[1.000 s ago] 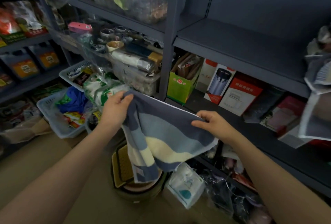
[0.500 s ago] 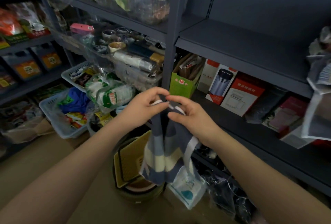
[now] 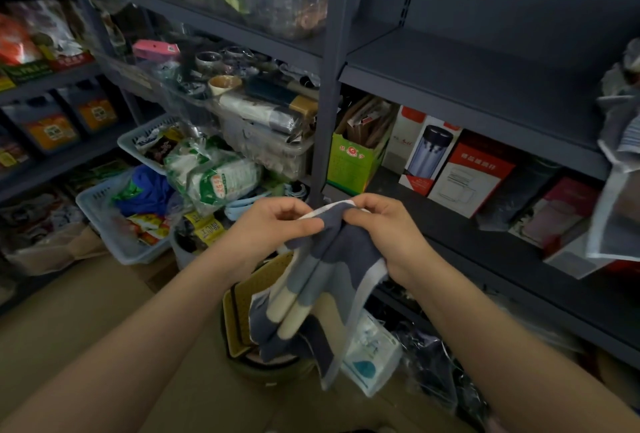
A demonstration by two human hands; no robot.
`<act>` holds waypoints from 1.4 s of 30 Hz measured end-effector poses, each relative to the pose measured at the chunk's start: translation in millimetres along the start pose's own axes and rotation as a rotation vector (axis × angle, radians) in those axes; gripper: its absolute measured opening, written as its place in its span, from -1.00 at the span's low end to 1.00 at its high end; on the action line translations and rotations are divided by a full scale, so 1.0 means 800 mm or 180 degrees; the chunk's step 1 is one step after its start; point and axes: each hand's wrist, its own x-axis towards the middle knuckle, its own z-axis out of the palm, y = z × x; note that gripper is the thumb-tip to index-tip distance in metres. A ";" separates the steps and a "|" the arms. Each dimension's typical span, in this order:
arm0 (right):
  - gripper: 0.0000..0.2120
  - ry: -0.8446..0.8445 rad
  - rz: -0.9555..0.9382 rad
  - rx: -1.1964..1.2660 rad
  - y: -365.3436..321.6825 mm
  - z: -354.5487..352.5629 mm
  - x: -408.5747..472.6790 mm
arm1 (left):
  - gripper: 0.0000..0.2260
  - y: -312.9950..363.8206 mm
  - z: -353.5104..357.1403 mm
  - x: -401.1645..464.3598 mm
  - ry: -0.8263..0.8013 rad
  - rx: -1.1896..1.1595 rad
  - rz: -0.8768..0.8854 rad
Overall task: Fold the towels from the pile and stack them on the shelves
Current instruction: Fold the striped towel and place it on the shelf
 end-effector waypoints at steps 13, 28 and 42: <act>-0.68 -0.0791 -0.0232 0.1966 0.013 0.020 -0.020 | -0.81 0.012 0.015 -0.007 0.0365 -0.1343 0.0242; -0.89 0.0206 -0.2091 -0.1571 0.020 0.007 -0.012 | -0.71 -0.002 0.030 -0.003 0.0372 -0.1323 -0.0363; -0.92 0.0839 -0.2081 -0.1656 0.014 0.022 -0.014 | -0.71 0.011 0.036 -0.009 0.0090 -0.1826 -0.0098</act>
